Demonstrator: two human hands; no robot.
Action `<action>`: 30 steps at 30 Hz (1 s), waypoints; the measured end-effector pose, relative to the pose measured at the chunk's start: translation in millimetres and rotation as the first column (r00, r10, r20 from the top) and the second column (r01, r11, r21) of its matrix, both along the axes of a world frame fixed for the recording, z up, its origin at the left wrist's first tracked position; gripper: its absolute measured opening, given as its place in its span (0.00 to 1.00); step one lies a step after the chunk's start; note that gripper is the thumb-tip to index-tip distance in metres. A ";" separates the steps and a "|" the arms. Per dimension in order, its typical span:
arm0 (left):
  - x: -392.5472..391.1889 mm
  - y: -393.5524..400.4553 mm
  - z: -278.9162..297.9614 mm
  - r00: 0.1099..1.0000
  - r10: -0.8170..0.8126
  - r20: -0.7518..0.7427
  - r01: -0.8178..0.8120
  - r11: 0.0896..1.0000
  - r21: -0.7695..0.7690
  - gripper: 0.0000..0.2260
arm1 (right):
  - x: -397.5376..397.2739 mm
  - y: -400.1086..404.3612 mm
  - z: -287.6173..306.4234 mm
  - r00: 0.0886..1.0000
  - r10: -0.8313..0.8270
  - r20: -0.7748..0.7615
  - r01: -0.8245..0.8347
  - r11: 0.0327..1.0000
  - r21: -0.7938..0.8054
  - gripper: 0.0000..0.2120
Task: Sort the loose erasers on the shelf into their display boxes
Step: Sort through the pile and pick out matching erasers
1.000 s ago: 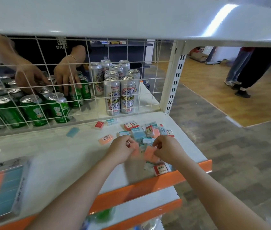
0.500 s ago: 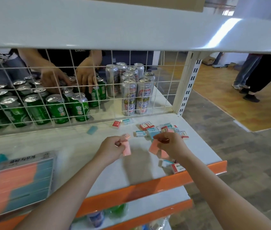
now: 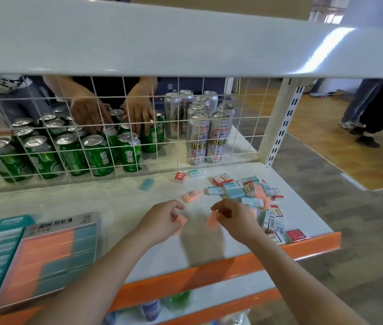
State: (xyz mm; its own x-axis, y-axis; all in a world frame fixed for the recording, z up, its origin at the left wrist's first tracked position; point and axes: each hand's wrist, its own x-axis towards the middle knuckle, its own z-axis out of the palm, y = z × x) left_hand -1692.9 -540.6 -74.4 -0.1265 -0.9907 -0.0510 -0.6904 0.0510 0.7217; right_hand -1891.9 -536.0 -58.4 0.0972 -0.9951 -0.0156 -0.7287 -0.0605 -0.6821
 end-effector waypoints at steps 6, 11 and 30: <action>-10.9 4.1 -8.4 0.983 -0.051 0.175 0.060 0.997 -0.044 0.15 | -3.5 5.5 -5.8 0.999 -0.033 -0.022 0.032 0.999 -0.037 0.11; 0.1 12.3 -17.7 0.975 -0.015 0.222 0.031 0.997 -0.067 0.17 | -11.6 6.2 -7.5 0.995 -0.077 -0.066 0.075 0.997 -0.031 0.09; 2.9 46.1 15.1 0.843 0.214 -0.493 -0.214 0.975 0.057 0.10 | 3.3 25.2 17.7 0.943 -0.026 0.332 0.023 1.000 0.015 0.10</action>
State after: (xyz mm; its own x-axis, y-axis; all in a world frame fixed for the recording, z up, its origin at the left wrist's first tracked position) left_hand -1690.0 -494.4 -59.3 0.0801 -0.9960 -0.0388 -0.2373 -0.0569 0.9698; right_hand -1888.7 -510.8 -40.7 0.0744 -0.9972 0.0028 -0.4614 -0.0369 -0.8864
